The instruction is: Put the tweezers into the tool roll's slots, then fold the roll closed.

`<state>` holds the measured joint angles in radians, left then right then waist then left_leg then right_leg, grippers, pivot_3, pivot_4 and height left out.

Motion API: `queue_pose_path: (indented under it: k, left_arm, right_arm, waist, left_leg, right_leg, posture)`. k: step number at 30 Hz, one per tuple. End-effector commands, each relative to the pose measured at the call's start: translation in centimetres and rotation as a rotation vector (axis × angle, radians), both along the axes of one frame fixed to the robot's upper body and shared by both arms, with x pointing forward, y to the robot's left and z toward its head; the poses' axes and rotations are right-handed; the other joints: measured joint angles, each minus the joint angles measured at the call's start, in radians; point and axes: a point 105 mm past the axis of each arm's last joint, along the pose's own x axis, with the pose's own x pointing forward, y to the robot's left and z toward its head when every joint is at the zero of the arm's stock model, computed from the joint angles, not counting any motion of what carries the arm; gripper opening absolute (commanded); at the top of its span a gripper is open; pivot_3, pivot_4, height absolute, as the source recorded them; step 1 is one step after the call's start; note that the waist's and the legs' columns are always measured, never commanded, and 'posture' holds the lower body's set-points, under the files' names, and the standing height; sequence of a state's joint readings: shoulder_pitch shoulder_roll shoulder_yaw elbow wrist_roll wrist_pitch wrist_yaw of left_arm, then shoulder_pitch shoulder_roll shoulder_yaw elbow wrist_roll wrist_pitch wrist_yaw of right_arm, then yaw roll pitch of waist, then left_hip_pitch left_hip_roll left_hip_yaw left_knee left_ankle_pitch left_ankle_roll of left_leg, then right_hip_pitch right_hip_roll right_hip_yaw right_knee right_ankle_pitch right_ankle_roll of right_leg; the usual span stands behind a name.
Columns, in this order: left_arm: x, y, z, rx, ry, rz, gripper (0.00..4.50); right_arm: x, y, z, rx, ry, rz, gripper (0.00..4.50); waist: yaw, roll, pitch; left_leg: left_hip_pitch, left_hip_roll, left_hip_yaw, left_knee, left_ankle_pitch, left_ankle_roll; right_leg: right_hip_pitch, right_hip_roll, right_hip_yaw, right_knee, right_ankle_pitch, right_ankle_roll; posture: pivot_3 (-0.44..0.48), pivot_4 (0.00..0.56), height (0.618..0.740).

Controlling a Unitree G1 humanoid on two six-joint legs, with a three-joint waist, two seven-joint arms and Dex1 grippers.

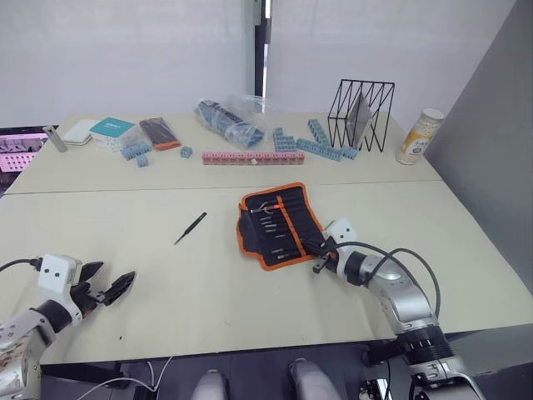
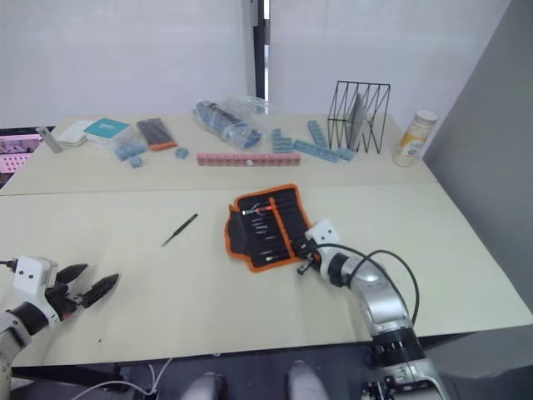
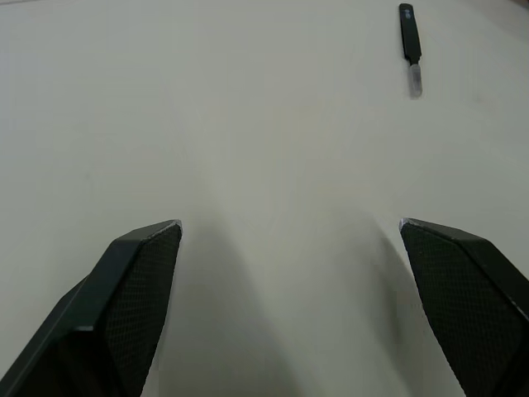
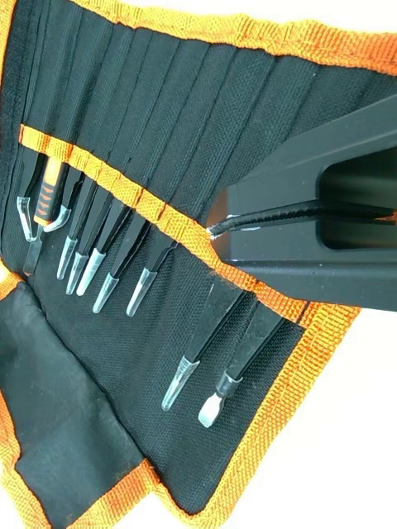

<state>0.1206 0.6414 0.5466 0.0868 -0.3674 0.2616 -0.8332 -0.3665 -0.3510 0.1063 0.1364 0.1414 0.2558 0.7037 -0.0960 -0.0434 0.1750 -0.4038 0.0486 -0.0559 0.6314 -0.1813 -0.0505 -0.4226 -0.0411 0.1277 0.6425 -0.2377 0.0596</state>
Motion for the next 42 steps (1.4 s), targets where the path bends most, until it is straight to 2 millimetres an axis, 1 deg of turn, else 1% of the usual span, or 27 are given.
queue_pose_path:
  k: [1, 5, 9, 11, 14, 16, 19, 22, 26, 30, 33, 34, 35, 38, 42]
  left_arm:
    - [0.0, -0.2, 1.2, 0.007, -0.053, -0.014, 4.49]
    - [0.4, -0.6, 1.1, -0.002, -0.054, -0.028, 4.49]
    - [1.9, -2.0, 2.1, -0.004, -0.078, -0.082, 4.49]
    - [2.8, -3.0, 2.6, -0.008, -0.083, -0.114, 4.49]
    - [4.4, -5.2, 2.5, -0.002, -0.061, -0.171, 4.49]
    - [5.5, -6.0, 2.5, -0.004, -0.056, -0.173, 4.49]
    - [6.8, -7.5, 2.3, -0.02, -0.052, -0.203, 4.49]
    - [7.5, -8.2, 1.8, -0.009, -0.041, -0.218, 4.49]
    - [8.5, -8.5, 1.5, 0.009, -0.042, -0.212, 4.49]
    - [9.2, -9.4, 0.6, 0.029, -0.016, -0.234, 4.49]
    - [9.9, -10.5, -0.4, 0.039, 0.001, -0.256, 3.74]
    - [10.0, -10.7, -0.8, 0.053, 0.014, -0.264, 3.29]
    - [10.1, -10.9, -1.2, 0.063, 0.026, -0.266, 3.08]
    - [10.0, -11.0, -1.6, 0.076, 0.047, -0.275, 2.04]
    - [9.7, -10.5, -1.6, 0.088, 0.053, -0.269, 0.79]
  right_arm:
    - [-0.1, 0.2, -0.4, -0.007, 0.013, 0.02, 0.0]
    - [-0.1, 0.3, -0.2, -0.007, 0.01, 0.022, 0.0]
    - [-0.2, 0.2, -0.1, -0.004, 0.006, 0.016, 0.0]
    - [-0.3, 0.1, -0.1, -0.004, 0.006, 0.012, 0.0]
    - [-0.5, 0.1, -0.2, -0.005, 0.006, 0.005, 0.0]
    - [-0.5, 0.0, -0.2, -0.005, 0.003, -0.003, 0.0]
    - [-0.5, -0.1, 0.0, 0.0, -0.005, -0.018, 0.0]
    - [-0.6, -0.1, 0.2, 0.002, -0.009, -0.025, 0.0]
    - [-0.8, -0.4, 0.2, 0.002, -0.013, -0.043, 0.0]
    - [-0.9, -0.5, 0.1, 0.003, -0.012, -0.052, 0.0]
    - [-0.9, -0.4, 0.1, 0.004, -0.009, -0.054, 0.0]
    - [-0.9, -0.3, 0.0, 0.003, -0.009, -0.053, 0.0]
    - [-0.9, -0.2, 0.1, 0.005, -0.009, -0.052, 0.0]
    - [-0.8, 0.0, 0.2, 0.01, -0.012, -0.05, 0.0]
    - [-0.9, 0.0, 0.2, 0.01, -0.011, -0.049, 0.0]
  waist:
    - [0.0, 0.0, 0.0]
    - [-0.001, 0.0, 0.0]
    - [-0.001, 0.0, 0.0]
    - [0.0, 0.0, 0.0]
    - [0.0, 0.0, 0.0]
    - [0.0, 0.0, 0.0]
    - [0.0, 0.0, 0.0]
    - [-0.002, 0.0, 0.0]
    - [0.001, 0.0, 0.0]
    - [0.004, 0.0, 0.0]
    - [0.011, 0.0, 0.0]
    - [0.013, 0.0, 0.0]
    - [0.015, 0.0, 0.0]
    - [0.024, 0.0, 0.0]
    - [0.025, 0.001, -0.001]
  left_leg:
    - [0.0, 0.0, 0.0, 0.0, 0.0, 0.0]
    - [0.0, 0.0, 0.0, 0.0, 0.0, 0.0]
    - [0.0, 0.0, 0.0, -0.001, 0.0, 0.0]
    - [0.0, 0.0, 0.0, 0.0, 0.0, 0.0]
    - [0.0, 0.0, 0.0, 0.0, 0.0, 0.0]
    - [0.0, 0.0, 0.0, -0.001, 0.0, 0.0]
    - [0.0, 0.0, 0.0, -0.003, 0.0, 0.0]
    - [0.0, 0.0, 0.0, -0.004, 0.0, 0.0]
    - [0.0, 0.0, 0.0, -0.004, 0.0, 0.0]
    - [0.0, -0.001, 0.0, -0.004, 0.0, 0.0]
    - [0.001, -0.001, -0.001, -0.003, 0.0, 0.0]
    - [0.001, -0.001, 0.0, -0.003, 0.0, 0.0]
    - [0.001, -0.001, 0.0, -0.003, 0.0, 0.0]
    - [0.003, -0.001, 0.0, -0.003, 0.0, 0.0]
    - [0.004, -0.001, 0.0, -0.003, 0.0, 0.0]
  right_leg:
    - [0.0, 0.0, 0.0, 0.0, 0.0, 0.0]
    - [0.0, 0.0, 0.0, 0.0, -0.001, -0.001]
    - [0.0, 0.0, 0.0, 0.0, -0.001, -0.001]
    - [0.0, 0.0, 0.0, 0.0, -0.001, -0.001]
    - [0.0, 0.0, 0.0, 0.0, 0.0, 0.0]
    - [0.0, 0.0, 0.0, 0.0, 0.003, 0.005]
    - [0.0, 0.0, 0.0, 0.0, 0.003, 0.006]
    - [-0.001, 0.0, 0.0, -0.001, 0.003, 0.006]
    - [-0.001, 0.0, 0.0, -0.001, 0.003, 0.006]
    - [0.0, 0.0, 0.0, -0.001, 0.003, 0.006]
    - [0.001, 0.0, 0.0, -0.001, 0.003, 0.006]
    - [0.001, 0.0, 0.0, -0.001, 0.003, 0.006]
    - [0.001, 0.0, 0.0, -0.001, 0.003, 0.006]
    - [0.002, 0.0, 0.0, 0.0, 0.003, 0.006]
    - [0.002, 0.0, 0.0, 0.0, 0.003, 0.006]
  posture:
    - [0.0, 0.15, 0.737]
    - [0.0, 0.15, 0.737]
    - [0.0, 0.15, 0.737]
    - [0.0, 0.15, 0.737]
    - [0.0, 0.15, 0.737]
    - [0.0, 0.15, 0.737]
    - [0.0, 0.15, 0.737]
    - [0.0, 0.15, 0.737]
    - [0.0, 0.15, 0.737]
    - [0.0, 0.15, 0.737]
    - [0.0, 0.15, 0.737]
    - [0.0, 0.15, 0.737]
    - [0.0, 0.15, 0.737]
    - [0.0, 0.15, 0.737]
    - [0.0, 0.15, 0.737]
